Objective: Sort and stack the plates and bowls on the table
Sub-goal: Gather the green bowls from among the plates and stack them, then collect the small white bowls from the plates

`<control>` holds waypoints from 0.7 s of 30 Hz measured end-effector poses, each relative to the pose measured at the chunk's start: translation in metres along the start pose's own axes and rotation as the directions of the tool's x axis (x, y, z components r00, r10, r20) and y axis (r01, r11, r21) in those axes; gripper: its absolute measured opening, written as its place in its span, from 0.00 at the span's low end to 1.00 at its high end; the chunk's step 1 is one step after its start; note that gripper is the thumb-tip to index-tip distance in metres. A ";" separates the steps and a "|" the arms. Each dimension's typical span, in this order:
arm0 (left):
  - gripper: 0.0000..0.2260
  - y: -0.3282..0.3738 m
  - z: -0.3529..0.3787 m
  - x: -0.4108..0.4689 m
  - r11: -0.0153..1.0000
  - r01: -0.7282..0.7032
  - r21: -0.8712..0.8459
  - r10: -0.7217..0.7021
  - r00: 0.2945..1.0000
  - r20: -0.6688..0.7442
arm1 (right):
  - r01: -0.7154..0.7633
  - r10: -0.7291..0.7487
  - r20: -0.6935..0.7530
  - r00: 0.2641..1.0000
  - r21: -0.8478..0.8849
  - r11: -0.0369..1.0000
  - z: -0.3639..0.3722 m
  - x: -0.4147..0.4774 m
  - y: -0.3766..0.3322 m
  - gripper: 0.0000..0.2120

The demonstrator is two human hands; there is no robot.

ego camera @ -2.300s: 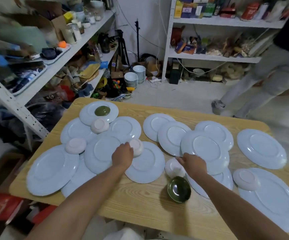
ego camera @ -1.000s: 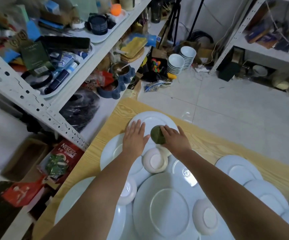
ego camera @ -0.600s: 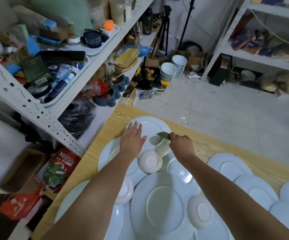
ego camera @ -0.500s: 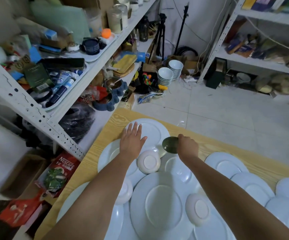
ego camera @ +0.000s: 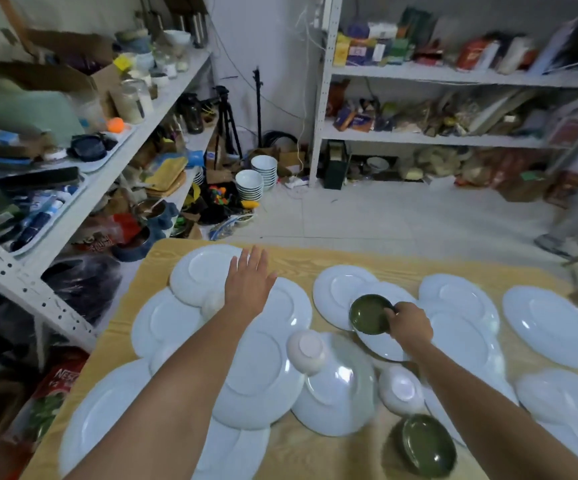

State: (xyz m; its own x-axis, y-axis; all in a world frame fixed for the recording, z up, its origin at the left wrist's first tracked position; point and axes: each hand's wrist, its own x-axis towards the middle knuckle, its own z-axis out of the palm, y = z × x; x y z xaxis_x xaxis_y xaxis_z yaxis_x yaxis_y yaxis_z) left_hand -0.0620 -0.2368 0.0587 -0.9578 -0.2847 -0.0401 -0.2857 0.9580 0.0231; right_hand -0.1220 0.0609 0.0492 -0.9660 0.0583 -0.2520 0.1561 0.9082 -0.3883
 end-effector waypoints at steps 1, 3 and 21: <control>0.26 0.018 -0.002 -0.008 1.000 -0.017 -0.017 0.017 1.000 -0.004 | -0.005 0.005 -0.002 1.000 0.019 1.000 -0.009 -0.008 0.019 0.13; 0.26 0.056 -0.004 -0.025 0.997 -0.067 -0.030 0.067 0.998 0.005 | -0.005 0.005 -0.006 1.000 0.059 0.998 -0.025 -0.026 0.057 0.14; 0.27 0.180 0.002 -0.120 0.955 -0.284 0.089 0.277 0.957 0.083 | 0.000 -0.019 0.112 0.993 0.162 0.987 -0.003 -0.127 0.183 0.17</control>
State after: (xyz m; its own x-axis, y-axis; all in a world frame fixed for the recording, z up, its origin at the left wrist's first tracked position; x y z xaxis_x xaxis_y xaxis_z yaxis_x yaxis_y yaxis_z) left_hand 0.0012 -0.0305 0.0656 -0.9934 -0.0038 -0.1150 0.0025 0.9985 -0.0552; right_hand 0.0289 0.2212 0.0129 -0.9394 -0.0058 -0.3427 0.1870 0.8294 -0.5265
